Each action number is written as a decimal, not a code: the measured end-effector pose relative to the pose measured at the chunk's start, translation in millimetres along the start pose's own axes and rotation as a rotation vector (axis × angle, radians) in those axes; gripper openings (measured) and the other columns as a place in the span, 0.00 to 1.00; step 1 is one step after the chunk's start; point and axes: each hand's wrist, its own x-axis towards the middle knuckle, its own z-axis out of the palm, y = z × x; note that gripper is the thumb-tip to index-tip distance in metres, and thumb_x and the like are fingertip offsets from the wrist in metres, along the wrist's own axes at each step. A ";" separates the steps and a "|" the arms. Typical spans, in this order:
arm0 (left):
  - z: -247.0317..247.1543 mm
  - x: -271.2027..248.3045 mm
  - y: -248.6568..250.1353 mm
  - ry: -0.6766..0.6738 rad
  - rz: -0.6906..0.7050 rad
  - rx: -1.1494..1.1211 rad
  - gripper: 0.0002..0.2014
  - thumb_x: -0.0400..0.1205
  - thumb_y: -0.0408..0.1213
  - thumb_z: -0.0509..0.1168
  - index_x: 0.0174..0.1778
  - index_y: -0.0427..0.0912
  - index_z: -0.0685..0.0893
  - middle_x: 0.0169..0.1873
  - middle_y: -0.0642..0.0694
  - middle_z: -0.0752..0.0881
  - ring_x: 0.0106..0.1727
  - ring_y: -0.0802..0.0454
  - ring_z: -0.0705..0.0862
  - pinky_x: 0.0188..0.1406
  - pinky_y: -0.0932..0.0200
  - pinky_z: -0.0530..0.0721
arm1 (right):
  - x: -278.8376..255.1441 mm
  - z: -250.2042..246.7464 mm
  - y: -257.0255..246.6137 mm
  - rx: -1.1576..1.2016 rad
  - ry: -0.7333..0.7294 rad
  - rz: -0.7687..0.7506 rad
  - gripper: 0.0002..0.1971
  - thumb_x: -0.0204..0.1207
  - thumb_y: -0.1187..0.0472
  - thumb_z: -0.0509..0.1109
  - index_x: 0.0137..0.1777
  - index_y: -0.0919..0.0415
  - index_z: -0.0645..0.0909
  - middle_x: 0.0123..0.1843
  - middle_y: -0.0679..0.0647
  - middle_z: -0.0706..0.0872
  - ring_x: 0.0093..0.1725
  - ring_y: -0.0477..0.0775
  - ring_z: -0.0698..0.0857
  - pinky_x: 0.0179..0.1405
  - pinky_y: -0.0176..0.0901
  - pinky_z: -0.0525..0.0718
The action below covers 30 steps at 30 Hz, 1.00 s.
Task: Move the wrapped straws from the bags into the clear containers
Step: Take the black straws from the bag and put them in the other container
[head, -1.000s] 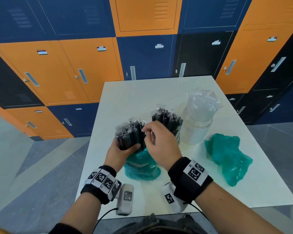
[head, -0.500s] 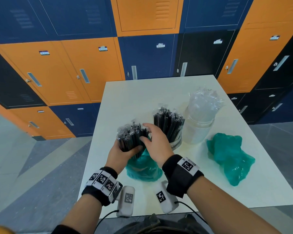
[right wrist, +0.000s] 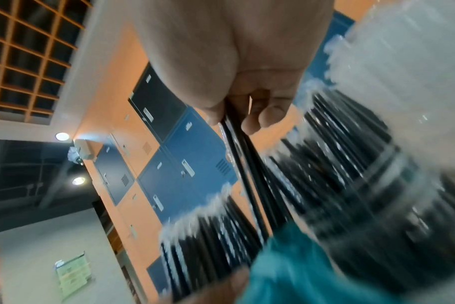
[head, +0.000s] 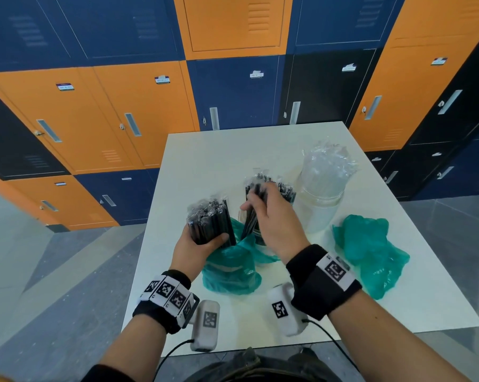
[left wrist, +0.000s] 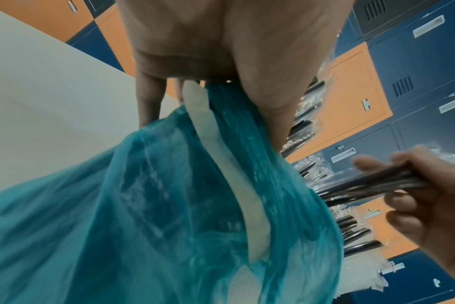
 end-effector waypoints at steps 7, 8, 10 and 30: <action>0.6 2.5 0.9 -0.009 -0.017 0.003 0.28 0.68 0.47 0.82 0.61 0.52 0.77 0.51 0.56 0.86 0.54 0.53 0.84 0.54 0.58 0.81 | 26.7 -63.8 -35.9 0.079 0.260 -0.030 0.08 0.87 0.53 0.56 0.59 0.55 0.70 0.39 0.50 0.87 0.28 0.37 0.82 0.27 0.32 0.80; 0.7 2.6 1.0 -0.008 -0.019 0.001 0.29 0.68 0.47 0.82 0.62 0.52 0.77 0.51 0.56 0.86 0.55 0.53 0.84 0.54 0.58 0.81 | 29.9 -71.0 -38.5 0.073 0.312 -0.044 0.07 0.88 0.53 0.56 0.57 0.56 0.70 0.37 0.48 0.86 0.27 0.35 0.81 0.25 0.30 0.78; 1.0 2.7 2.2 -0.002 -0.019 0.000 0.31 0.68 0.47 0.82 0.65 0.50 0.77 0.53 0.55 0.86 0.55 0.53 0.84 0.54 0.58 0.81 | 34.9 -81.7 -40.9 0.036 0.403 -0.074 0.07 0.88 0.55 0.57 0.56 0.59 0.70 0.34 0.44 0.80 0.27 0.33 0.81 0.25 0.26 0.76; 1.3 3.3 5.2 -0.007 -0.050 -0.003 0.29 0.69 0.45 0.81 0.63 0.51 0.76 0.51 0.55 0.85 0.52 0.55 0.84 0.46 0.66 0.78 | 14.0 -26.6 50.3 -0.189 0.207 -0.173 0.14 0.86 0.53 0.58 0.67 0.52 0.80 0.71 0.45 0.79 0.71 0.46 0.73 0.74 0.41 0.69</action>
